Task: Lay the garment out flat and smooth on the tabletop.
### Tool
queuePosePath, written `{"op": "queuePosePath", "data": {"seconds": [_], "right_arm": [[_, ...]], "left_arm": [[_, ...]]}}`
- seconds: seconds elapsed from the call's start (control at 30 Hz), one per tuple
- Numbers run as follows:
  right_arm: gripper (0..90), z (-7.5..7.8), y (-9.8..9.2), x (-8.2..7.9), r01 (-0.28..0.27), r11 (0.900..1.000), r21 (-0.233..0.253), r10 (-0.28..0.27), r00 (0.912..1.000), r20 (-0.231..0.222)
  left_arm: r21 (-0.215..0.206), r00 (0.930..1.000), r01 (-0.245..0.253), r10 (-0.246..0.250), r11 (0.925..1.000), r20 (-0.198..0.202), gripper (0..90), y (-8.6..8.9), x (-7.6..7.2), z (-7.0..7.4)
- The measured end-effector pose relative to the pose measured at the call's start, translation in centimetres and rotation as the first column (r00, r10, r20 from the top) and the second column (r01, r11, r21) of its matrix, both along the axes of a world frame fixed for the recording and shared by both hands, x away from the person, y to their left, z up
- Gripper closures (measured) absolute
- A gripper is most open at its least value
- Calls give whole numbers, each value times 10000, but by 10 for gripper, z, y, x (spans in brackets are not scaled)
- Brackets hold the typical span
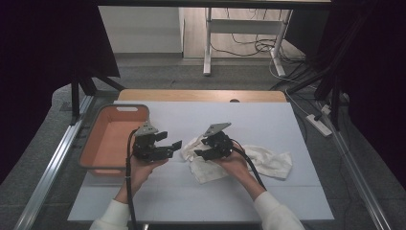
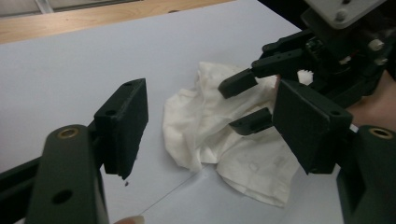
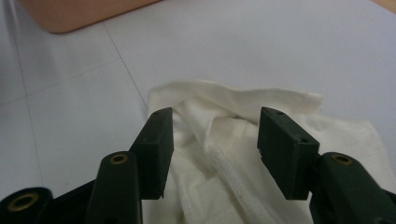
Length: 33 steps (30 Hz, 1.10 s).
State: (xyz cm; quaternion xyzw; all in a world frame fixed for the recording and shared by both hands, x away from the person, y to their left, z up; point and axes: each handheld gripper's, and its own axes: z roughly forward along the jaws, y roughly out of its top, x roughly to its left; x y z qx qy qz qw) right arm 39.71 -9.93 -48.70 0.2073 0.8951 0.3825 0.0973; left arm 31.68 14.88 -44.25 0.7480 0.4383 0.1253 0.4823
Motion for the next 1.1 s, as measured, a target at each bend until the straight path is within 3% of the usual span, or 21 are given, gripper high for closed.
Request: {"op": "queuePosePath", "data": {"seconds": [0.17, 0.3, 0.5, 0.63, 0.87, 1.1], "right_arm": [[501, -2, 5, 0, -142, 9993, -345, 148, 9997, 173], [555, -7, 6, 2, -109, 9986, -517, 111, 9999, 51], [818, -9, 5, 2, -34, 9964, -845, 62, 9994, 330], [854, -4, 1, 3, 47, 9981, -621, -22, 9992, 404], [862, 17, -18, 2, 570, 9979, 290, -596, 9935, 966], [862, 32, -46, 8, 1240, 9860, 1112, -1359, 9850, 1060]], "left_arm": [[42, 10000, -89, 89, 10000, -28, 279, 1, -1, -1], [72, 10000, -78, 78, 9999, 2, 279, 1, -2, -1], [144, 9999, -154, 154, 9998, -7, 279, 2, -2, -2], [178, 9999, -146, 146, 9997, 9, 279, 3, -1, -3], [173, 9999, -134, 134, 9998, 35, 280, 2, -2, -2], [180, 9999, -116, 115, 9998, 60, 281, 3, -2, -2]]}}
